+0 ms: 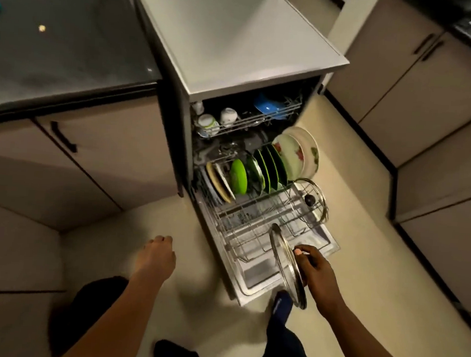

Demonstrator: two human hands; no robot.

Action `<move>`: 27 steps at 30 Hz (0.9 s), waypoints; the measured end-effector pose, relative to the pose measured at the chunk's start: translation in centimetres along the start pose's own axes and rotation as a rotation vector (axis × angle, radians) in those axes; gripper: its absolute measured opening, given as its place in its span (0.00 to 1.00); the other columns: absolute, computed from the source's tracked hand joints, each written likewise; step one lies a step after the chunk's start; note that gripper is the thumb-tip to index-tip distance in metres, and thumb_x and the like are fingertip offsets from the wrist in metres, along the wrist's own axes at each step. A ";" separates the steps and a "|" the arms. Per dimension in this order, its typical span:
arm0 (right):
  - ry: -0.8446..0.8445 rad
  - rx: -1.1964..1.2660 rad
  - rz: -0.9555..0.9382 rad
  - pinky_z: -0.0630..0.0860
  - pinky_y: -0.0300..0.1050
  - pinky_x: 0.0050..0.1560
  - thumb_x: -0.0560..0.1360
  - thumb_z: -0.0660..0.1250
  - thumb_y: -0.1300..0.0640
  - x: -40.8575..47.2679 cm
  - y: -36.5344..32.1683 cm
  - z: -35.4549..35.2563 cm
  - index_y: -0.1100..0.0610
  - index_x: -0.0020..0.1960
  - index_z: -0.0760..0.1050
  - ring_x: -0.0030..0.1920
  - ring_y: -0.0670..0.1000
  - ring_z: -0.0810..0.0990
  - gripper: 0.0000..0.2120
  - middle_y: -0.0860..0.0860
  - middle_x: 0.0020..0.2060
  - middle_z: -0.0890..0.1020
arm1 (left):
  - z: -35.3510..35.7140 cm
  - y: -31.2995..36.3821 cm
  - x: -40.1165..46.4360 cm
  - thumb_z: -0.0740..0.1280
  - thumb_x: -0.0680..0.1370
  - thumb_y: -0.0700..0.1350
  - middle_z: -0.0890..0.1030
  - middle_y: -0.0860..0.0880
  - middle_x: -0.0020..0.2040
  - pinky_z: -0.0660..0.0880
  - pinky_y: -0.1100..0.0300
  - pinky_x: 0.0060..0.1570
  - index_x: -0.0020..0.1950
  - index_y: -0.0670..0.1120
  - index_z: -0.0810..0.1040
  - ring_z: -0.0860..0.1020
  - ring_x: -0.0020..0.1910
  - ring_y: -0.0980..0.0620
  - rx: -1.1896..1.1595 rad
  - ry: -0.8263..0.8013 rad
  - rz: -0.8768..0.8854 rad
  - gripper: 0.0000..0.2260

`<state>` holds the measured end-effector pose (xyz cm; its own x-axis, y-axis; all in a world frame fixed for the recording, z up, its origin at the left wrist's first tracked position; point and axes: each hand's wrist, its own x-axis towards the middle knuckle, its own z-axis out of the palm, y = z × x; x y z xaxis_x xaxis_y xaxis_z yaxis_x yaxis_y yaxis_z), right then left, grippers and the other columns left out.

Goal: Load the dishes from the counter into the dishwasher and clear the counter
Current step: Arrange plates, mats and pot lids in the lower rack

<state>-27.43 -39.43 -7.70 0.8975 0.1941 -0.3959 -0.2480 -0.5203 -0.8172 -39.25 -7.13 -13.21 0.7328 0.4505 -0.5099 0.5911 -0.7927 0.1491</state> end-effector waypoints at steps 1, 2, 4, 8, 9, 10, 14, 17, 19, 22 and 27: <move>0.002 -0.005 0.010 0.73 0.36 0.30 0.80 0.64 0.50 0.7 0.8 -1.1 0.47 0.52 0.78 0.32 0.45 0.76 0.05 0.53 0.41 0.83 | 0.2 1.0 0.2 0.59 0.81 0.47 0.73 0.45 0.65 0.72 0.54 0.58 0.68 0.45 0.69 0.73 0.62 0.45 0.015 -0.027 -0.017 0.16; 0.002 -0.008 0.023 0.73 0.37 0.30 0.80 0.63 0.50 1.7 1.7 -2.5 0.46 0.52 0.78 0.32 0.45 0.76 0.05 0.53 0.41 0.83 | 0.7 2.4 0.7 0.59 0.81 0.47 0.74 0.44 0.64 0.72 0.53 0.58 0.68 0.44 0.69 0.73 0.62 0.45 0.028 -0.047 -0.036 0.16; -0.007 -0.006 0.042 0.73 0.37 0.30 0.80 0.63 0.51 4.0 3.3 -5.0 0.45 0.51 0.78 0.31 0.46 0.75 0.05 0.54 0.41 0.82 | 1.5 5.6 1.6 0.59 0.81 0.46 0.74 0.42 0.64 0.71 0.53 0.58 0.68 0.43 0.69 0.73 0.63 0.43 0.045 -0.082 -0.071 0.16; -0.045 0.005 0.058 0.73 0.37 0.32 0.80 0.63 0.51 10.1 5.5 -8.9 0.46 0.52 0.78 0.34 0.45 0.76 0.05 0.52 0.41 0.81 | 3.5 13.2 3.6 0.61 0.81 0.48 0.75 0.41 0.62 0.72 0.52 0.57 0.65 0.41 0.70 0.75 0.61 0.42 -0.009 -0.155 -0.126 0.16; -0.064 0.002 0.057 0.73 0.36 0.32 0.80 0.63 0.51 12.1 6.1 -9.9 0.46 0.52 0.77 0.35 0.46 0.76 0.05 0.51 0.41 0.81 | 4.5 15.6 4.6 0.61 0.81 0.49 0.75 0.40 0.63 0.72 0.51 0.58 0.65 0.40 0.70 0.75 0.61 0.41 -0.039 -0.165 -0.137 0.17; -0.080 0.005 0.053 0.73 0.35 0.32 0.81 0.62 0.51 13.9 6.4 -10.5 0.47 0.53 0.77 0.36 0.47 0.76 0.05 0.51 0.40 0.81 | 5.3 17.7 5.4 0.62 0.80 0.50 0.75 0.39 0.63 0.73 0.50 0.59 0.65 0.40 0.69 0.75 0.61 0.40 -0.065 -0.171 -0.134 0.18; -0.093 0.036 0.045 0.72 0.35 0.34 0.81 0.61 0.53 21.4 7.5 -11.8 0.50 0.57 0.77 0.37 0.45 0.75 0.08 0.48 0.40 0.78 | 8.6 25.2 8.5 0.65 0.79 0.49 0.73 0.40 0.66 0.71 0.50 0.60 0.71 0.42 0.67 0.74 0.62 0.39 -0.206 -0.176 -0.092 0.22; -0.078 0.049 0.041 0.72 0.30 0.34 0.82 0.60 0.54 26.9 8.5 -11.4 0.53 0.61 0.77 0.39 0.44 0.74 0.11 0.51 0.42 0.78 | 11.1 28.5 11.7 0.66 0.79 0.47 0.70 0.41 0.70 0.69 0.50 0.65 0.73 0.42 0.65 0.70 0.67 0.41 -0.292 -0.161 -0.035 0.25; -0.070 0.024 0.025 0.71 0.27 0.34 0.82 0.59 0.55 30.7 10.0 -10.7 0.55 0.62 0.76 0.40 0.42 0.73 0.12 0.51 0.43 0.78 | 13.1 29.8 14.9 0.66 0.79 0.47 0.68 0.41 0.71 0.67 0.50 0.67 0.74 0.42 0.63 0.68 0.68 0.42 -0.305 -0.172 -0.021 0.26; -0.062 -0.029 0.008 0.74 0.30 0.36 0.82 0.59 0.53 35.7 13.3 -9.0 0.52 0.62 0.76 0.38 0.40 0.76 0.12 0.45 0.44 0.80 | 16.0 30.8 20.4 0.68 0.77 0.48 0.67 0.41 0.71 0.67 0.50 0.65 0.74 0.43 0.61 0.67 0.69 0.41 -0.250 -0.155 -0.017 0.29; -0.116 -0.114 0.005 0.78 0.50 0.42 0.79 0.59 0.44 42.5 20.0 -5.7 0.46 0.60 0.76 0.40 0.49 0.79 0.14 0.46 0.43 0.80 | 21.8 31.2 29.5 0.74 0.71 0.55 0.56 0.40 0.77 0.59 0.45 0.72 0.78 0.43 0.52 0.56 0.75 0.38 -0.168 -0.148 0.001 0.44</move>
<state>7.84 -46.30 -38.48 0.8468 0.2822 -0.4509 -0.2037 -0.6110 -0.7650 -6.51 -27.55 -42.01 0.6833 0.3745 -0.6268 0.6471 -0.7083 0.2822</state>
